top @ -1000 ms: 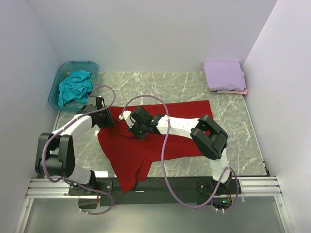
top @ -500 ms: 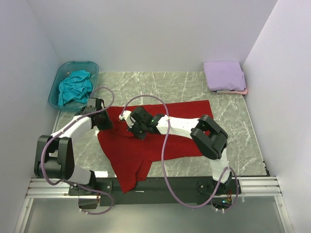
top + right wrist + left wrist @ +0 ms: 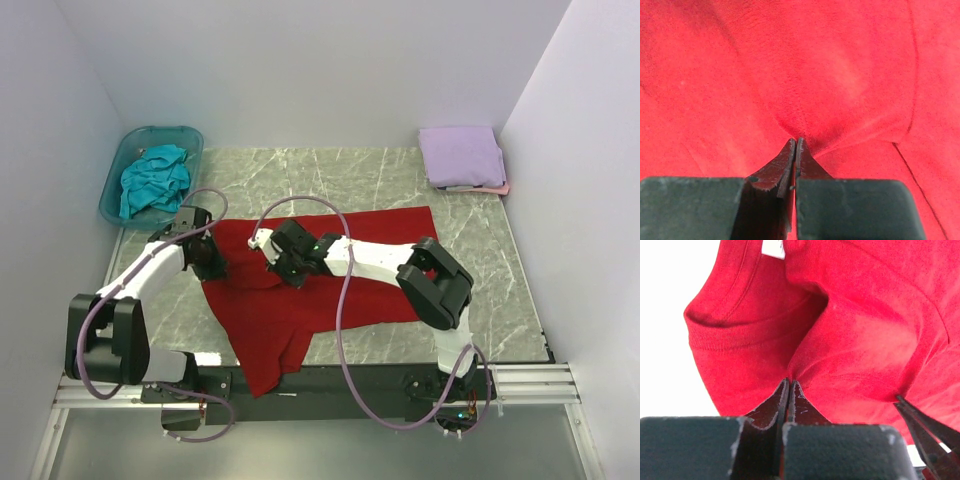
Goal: Fold and stack the t-shirts
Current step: Fold the tshirt
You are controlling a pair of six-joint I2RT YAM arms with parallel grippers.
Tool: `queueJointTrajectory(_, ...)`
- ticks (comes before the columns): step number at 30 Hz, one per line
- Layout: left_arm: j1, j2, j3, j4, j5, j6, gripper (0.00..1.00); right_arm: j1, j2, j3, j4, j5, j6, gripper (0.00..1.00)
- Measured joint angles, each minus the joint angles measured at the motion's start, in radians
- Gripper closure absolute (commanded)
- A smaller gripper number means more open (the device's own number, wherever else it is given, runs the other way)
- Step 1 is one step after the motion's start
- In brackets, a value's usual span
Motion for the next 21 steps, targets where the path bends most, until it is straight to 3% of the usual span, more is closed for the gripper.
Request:
queueJointTrajectory(12, 0.0, -0.014, 0.03, -0.1, 0.038, -0.022, 0.99, -0.018, -0.087, -0.01, -0.048, -0.005, -0.028, 1.0)
queueJointTrajectory(21, 0.0, -0.084, -0.116, -0.093, 0.108, -0.107, 0.99, -0.019, -0.072, -0.016, -0.079, -0.028, -0.034, 0.99)
